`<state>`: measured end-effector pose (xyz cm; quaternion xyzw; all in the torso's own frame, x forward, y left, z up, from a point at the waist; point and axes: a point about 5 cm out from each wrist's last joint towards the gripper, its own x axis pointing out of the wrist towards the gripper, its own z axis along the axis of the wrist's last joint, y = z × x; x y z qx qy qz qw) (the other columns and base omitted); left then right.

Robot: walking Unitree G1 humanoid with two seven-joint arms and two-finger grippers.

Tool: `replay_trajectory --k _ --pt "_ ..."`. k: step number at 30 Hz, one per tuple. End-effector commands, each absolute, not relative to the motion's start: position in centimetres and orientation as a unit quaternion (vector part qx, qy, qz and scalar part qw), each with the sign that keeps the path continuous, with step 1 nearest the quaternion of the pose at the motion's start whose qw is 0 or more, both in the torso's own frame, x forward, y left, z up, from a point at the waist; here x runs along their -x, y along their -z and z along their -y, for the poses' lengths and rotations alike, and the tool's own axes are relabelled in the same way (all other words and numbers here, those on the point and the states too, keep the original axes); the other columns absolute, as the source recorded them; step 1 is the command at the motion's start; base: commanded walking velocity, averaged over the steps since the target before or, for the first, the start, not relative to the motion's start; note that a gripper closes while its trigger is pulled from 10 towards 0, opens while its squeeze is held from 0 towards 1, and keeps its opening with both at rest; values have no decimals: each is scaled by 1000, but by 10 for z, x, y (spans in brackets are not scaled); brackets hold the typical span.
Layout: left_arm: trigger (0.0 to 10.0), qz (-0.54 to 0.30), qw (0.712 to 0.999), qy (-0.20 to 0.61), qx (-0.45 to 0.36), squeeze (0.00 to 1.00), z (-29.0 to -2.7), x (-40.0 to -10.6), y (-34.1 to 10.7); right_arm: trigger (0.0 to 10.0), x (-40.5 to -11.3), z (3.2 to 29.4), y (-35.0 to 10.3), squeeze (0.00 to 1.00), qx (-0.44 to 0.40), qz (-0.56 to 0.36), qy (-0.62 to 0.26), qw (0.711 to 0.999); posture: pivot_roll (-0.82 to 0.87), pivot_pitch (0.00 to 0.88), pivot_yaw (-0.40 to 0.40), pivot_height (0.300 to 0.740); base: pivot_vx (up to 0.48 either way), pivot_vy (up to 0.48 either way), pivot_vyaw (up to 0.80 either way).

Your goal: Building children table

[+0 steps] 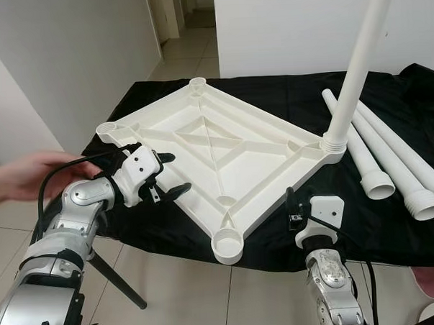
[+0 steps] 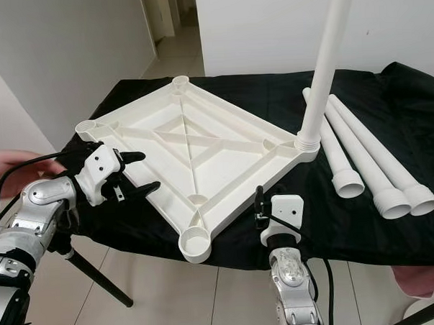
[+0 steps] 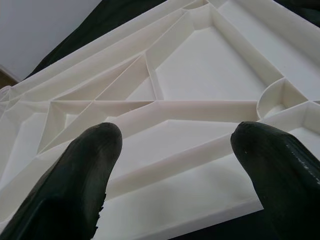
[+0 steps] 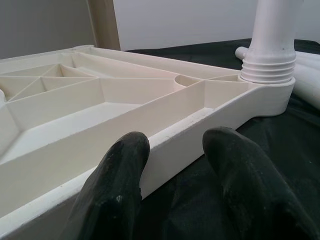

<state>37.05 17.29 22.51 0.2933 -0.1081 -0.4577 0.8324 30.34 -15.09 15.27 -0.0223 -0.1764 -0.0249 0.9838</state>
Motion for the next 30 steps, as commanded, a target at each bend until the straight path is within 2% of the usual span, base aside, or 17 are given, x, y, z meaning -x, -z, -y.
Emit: replay_trajectory --k 1,30 --pt "10000 101 835 449 -301 0 -179 -370 -224 10000 -301 150 -149 0 20 172 23 985 69 143 130 740 0 0 0" --pt "10000 99 835 445 -308 0 -183 -371 -227 10000 -303 147 -149 0 18 173 19 985 79 135 131 740 0 0 0"
